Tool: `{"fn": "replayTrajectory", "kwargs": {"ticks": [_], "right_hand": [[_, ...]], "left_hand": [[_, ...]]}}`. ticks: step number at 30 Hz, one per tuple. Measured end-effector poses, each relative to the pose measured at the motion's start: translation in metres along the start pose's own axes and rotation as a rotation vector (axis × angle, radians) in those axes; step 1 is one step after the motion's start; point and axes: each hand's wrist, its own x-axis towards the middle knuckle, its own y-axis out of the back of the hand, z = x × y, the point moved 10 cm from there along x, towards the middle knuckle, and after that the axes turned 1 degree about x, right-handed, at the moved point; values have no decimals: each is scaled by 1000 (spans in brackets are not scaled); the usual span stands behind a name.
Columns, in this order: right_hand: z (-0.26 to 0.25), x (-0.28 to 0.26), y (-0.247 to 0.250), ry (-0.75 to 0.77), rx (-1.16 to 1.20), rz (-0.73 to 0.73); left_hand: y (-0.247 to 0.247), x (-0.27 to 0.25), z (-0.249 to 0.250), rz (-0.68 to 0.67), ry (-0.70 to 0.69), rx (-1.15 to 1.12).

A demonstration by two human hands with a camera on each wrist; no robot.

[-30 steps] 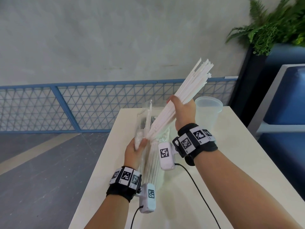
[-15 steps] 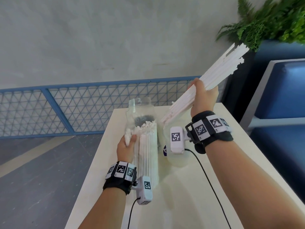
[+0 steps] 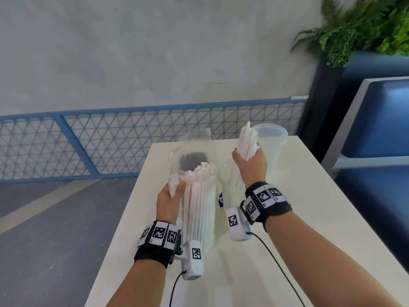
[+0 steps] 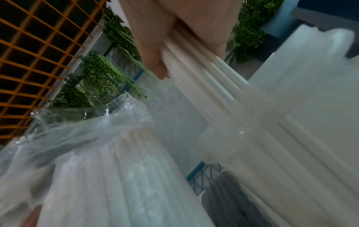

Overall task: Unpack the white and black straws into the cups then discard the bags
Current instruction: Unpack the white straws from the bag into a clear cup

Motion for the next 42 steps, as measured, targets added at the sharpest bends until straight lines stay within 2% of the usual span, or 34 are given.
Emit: {"fn": "replayTrajectory", "kwargs": {"ticks": [3, 5, 8, 9, 11, 13, 15, 16, 18, 20, 23, 26, 28, 32, 35, 37, 39, 40, 42], "right_hand": [[4, -4, 0, 37, -4, -19], [-3, -8, 5, 98, 42, 24], [-51, -31, 17, 401, -4, 153], [-66, -42, 13, 492, 6, 136], [-79, -60, -11, 553, 1, -40], [-64, -69, -45, 479, -197, -251], [-34, -66, -65, 362, -433, -364], [-21, -62, -69, 277, -479, -405], [-8, -58, -72, 104, -427, -482], [-6, -56, -74, 26, -339, -519], [-8, -60, -74, 0, -246, -515], [-3, -69, -83, -31, -214, -603], [-7, -71, -86, -10, -228, -649], [-19, -65, -84, 132, -337, -664], [-26, -67, -84, 254, -534, -642], [-53, -74, -77, 463, -563, -476], [-85, -91, -74, 696, -437, -376], [-92, -98, -78, 755, -431, -389], [-84, -96, -93, 694, -535, -505]], "left_hand": [[-1, -2, 0, -11, 9, -16], [-1, -2, -2, -15, 12, -24], [-1, -2, -1, -17, 20, -46], [-1, -3, -1, -19, 25, -59], [0, -4, 0, -23, 26, -70], [2, -4, 1, -27, 9, -54], [5, -4, 1, -28, 8, -33], [6, -4, -1, -35, 21, -39], [8, -6, -3, -60, 39, -40], [5, -7, -3, -105, 54, -8], [6, -5, -15, -144, 118, 86], [0, -3, -22, -214, 138, 136], [2, -3, -18, -179, 136, 113], [5, -3, -12, -129, 105, 40], [6, -4, -11, -113, 88, 44], [5, -4, -7, -112, 74, 46], [1, -5, -3, -134, 53, 31], [-1, -4, -3, -150, 47, 21], [-2, -5, -4, -161, 49, 17]]}}
